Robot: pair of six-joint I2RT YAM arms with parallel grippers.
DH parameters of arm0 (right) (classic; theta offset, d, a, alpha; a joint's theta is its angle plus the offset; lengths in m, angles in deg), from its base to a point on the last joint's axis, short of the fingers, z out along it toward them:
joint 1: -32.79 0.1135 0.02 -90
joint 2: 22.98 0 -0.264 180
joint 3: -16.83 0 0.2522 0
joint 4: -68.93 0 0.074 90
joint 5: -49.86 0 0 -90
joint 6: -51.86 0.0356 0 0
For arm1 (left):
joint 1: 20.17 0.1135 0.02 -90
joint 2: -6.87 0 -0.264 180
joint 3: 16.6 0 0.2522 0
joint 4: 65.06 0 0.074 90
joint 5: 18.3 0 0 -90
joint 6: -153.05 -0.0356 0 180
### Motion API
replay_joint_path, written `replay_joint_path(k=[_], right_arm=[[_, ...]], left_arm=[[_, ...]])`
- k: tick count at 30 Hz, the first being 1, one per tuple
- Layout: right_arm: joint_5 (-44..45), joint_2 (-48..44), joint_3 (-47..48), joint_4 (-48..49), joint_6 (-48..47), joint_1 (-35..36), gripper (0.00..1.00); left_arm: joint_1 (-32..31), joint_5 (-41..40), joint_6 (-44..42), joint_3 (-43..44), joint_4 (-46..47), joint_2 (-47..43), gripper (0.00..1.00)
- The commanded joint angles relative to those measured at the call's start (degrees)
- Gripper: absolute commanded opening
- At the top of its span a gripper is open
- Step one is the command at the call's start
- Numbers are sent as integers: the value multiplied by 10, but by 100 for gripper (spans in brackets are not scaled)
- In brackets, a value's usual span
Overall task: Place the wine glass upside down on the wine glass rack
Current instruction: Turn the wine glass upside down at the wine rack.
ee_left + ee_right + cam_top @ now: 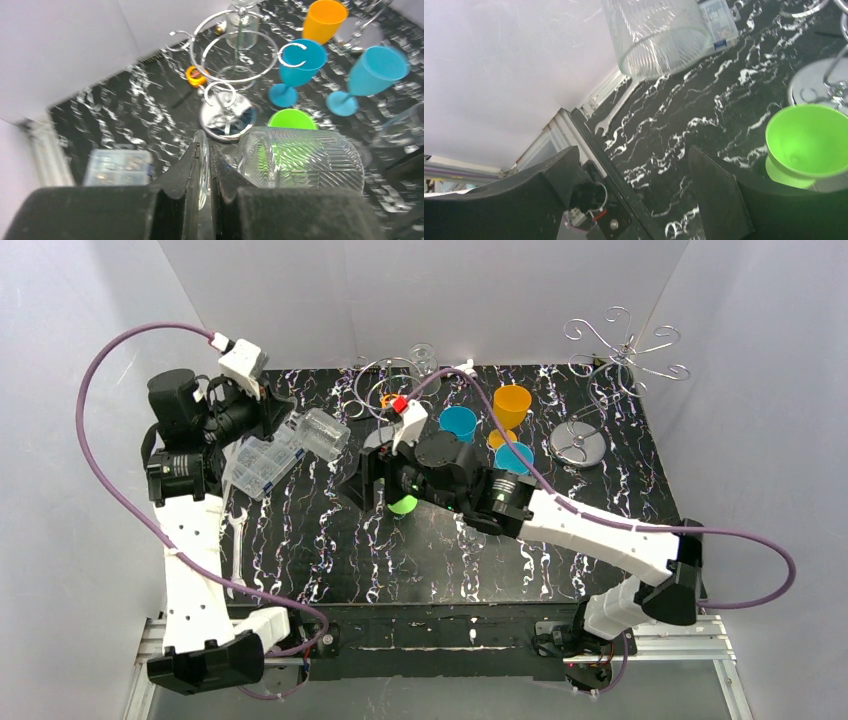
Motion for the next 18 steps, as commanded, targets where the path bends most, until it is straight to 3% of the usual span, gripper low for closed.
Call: replay_joint_path(k=[1,9,18], right_arm=[[25,-64,-16,-55,-16,1,90],[81,-88,-47,-85,-19,-27,87],[171,-103,-50,-139,-30,-70,87]], left_arm=[[-1,11,-209,-43,121,-55,0],[-33,73,-436,-122,178,-64,0],[-115,136,-606,-249,325,-55,0]])
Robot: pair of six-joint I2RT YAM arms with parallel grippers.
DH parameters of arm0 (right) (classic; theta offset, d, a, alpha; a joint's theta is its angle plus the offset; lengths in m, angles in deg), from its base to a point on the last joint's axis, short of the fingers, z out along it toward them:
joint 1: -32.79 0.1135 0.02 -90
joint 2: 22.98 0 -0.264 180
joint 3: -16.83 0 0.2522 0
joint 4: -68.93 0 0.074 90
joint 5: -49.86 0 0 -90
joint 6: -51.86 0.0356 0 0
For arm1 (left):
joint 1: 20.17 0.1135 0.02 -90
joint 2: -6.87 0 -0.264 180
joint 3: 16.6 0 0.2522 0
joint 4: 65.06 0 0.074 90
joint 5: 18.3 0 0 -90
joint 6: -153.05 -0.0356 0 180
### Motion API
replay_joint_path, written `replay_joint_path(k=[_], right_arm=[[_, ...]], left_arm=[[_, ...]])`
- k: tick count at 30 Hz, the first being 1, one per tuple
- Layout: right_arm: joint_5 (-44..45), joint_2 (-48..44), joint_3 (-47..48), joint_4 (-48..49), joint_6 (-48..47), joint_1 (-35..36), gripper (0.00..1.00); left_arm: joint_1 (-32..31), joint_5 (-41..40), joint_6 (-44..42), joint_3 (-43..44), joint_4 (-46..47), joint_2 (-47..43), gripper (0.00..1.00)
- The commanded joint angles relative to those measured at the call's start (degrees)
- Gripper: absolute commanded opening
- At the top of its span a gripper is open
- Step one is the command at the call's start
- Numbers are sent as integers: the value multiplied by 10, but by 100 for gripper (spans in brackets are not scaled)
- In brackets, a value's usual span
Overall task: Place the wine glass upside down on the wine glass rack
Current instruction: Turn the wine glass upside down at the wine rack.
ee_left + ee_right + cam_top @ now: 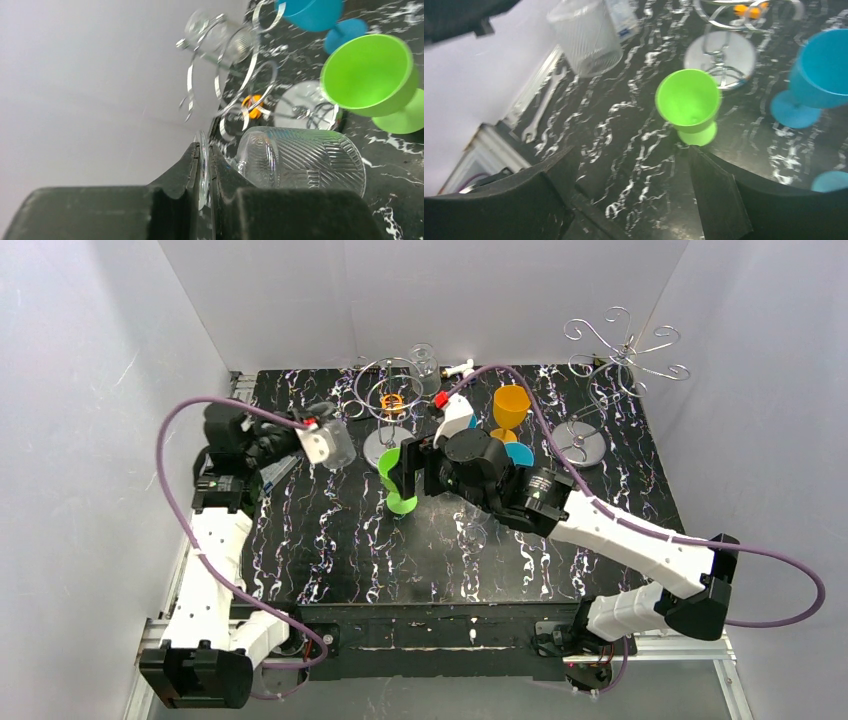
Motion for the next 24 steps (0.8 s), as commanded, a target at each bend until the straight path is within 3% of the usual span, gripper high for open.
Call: replay_joint_path(k=[1,14,24], right_arm=[[72,-30,-9,-25,-15,-34,87],[46,-95,-45,-10,-41,-107,84],[4,-105,-54,4,-36,-139,82]], left_arm=[[-32,80,-133,-45,123,5,0],[-38,116,-344,-52,82,65,0],[-39,103,-385,-50,79,97,0]])
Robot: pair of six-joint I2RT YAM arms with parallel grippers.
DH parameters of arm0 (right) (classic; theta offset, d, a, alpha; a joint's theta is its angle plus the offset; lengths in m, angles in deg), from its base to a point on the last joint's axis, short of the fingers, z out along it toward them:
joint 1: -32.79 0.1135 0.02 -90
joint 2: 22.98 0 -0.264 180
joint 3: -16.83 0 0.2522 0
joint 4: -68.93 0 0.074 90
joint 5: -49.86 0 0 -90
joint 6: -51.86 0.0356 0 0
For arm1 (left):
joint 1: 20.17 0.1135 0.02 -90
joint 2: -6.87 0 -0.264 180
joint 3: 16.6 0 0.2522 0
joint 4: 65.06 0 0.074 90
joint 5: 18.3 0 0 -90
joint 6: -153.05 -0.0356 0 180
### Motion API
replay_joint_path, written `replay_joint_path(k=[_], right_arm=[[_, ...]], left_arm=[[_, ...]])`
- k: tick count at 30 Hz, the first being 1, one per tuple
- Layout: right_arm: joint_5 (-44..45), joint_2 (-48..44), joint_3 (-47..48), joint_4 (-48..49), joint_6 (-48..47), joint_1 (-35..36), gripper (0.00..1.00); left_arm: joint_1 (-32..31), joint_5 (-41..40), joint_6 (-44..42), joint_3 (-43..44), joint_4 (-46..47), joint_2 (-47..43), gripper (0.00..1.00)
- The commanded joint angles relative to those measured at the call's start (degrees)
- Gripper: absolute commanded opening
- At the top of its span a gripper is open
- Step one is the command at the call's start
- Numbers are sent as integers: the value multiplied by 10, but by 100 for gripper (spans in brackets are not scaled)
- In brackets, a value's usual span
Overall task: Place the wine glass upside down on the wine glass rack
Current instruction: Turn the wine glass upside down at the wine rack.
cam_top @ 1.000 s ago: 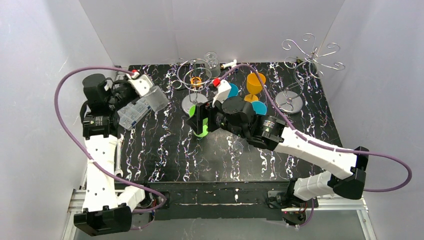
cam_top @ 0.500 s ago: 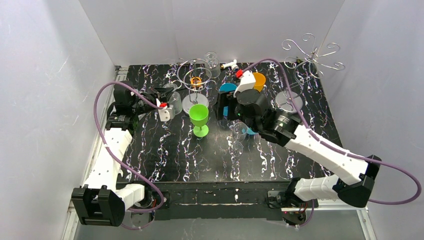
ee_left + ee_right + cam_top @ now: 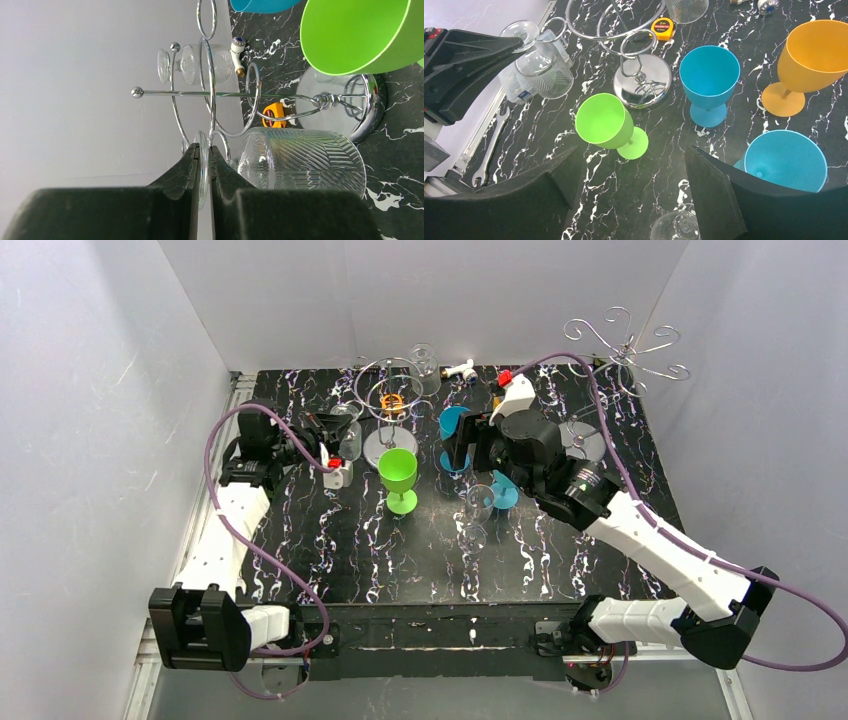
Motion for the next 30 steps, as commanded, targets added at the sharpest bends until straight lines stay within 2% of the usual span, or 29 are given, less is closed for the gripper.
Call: replay_joint_path(k=[1,13,30], right_arm=[[-18,-15,1,30,-4,-11,82],[-30,-21,1,41,-2,-18,79],[-45,-17,-8,53,-3,-24,74]], left_arm=[[-2,16,-38,25,16,-1,0],[-3,6,-33,30,91,54,0],[7,4,-31,69,100,91,0]])
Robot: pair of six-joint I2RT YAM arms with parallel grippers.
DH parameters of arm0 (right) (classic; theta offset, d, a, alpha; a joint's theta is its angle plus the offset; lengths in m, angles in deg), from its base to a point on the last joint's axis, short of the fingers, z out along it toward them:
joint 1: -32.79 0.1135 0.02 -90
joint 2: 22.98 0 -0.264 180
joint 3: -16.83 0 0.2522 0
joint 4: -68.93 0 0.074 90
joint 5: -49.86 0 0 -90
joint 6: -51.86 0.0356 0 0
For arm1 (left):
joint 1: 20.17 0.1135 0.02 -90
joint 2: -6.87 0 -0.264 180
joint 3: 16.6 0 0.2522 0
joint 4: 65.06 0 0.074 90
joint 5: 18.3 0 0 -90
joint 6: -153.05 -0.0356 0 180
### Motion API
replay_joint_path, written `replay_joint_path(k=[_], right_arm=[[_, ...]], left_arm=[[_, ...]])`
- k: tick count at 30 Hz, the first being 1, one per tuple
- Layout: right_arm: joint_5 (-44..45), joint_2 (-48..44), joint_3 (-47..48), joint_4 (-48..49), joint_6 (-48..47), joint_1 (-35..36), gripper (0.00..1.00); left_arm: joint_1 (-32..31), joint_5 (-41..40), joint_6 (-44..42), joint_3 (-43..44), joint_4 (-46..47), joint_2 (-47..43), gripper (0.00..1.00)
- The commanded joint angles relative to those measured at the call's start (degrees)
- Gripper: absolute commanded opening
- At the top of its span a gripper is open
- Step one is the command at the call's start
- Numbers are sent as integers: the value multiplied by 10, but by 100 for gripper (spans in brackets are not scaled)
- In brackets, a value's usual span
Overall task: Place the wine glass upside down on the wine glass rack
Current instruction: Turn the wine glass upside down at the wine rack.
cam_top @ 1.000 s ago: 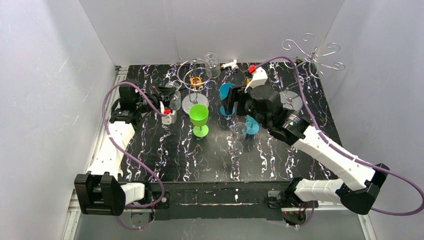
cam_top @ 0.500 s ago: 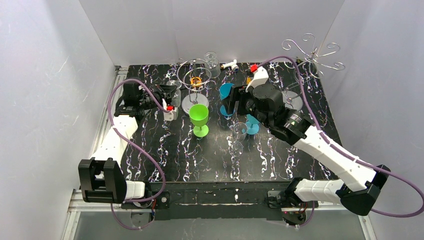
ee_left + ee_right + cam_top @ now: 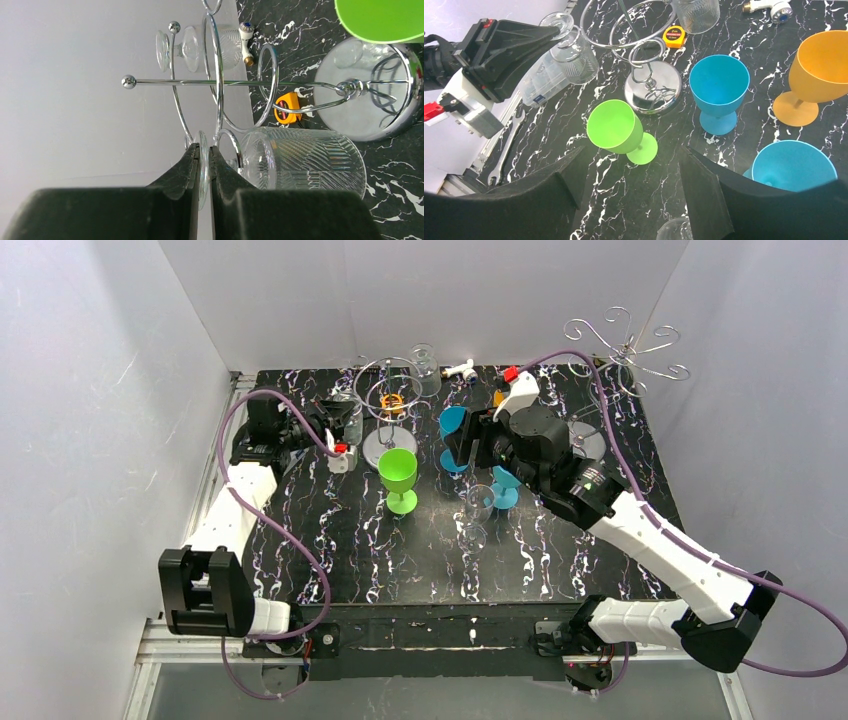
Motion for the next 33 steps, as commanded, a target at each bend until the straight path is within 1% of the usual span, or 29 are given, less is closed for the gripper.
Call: replay_joint_path(k=[1,11,13,17,23,25,27,28,33], right_arm=[[-5,-11,-9,35,-2,-4,73],[-5,-11,-26,45,1,-5,71],[-7,-10,-27,46,3,-6,71],[-9,-8,-32,48,7,-6,70],[-8,-12,-36,49,11,-6,69],[-7,-12,-36,49,12,-6,68],[-7,-12,-36,50,13,-6,68],[-7,-12,-36,50,14,-6,68],[-7,-13,-38,50,17,-6,66]], left_arm=[[6,21,-18,39,36,5,0],[1,41,-40,21,36,11,0],[-1,44,-41,19,36,11,2],[-2,47,-27,27,28,13,7],[-9,47,18,33,15,10,16],[-11,46,18,32,5,9,19],[-12,46,18,30,-4,11,26],[-12,46,17,30,-14,13,27],[-14,37,3,36,-21,29,31]])
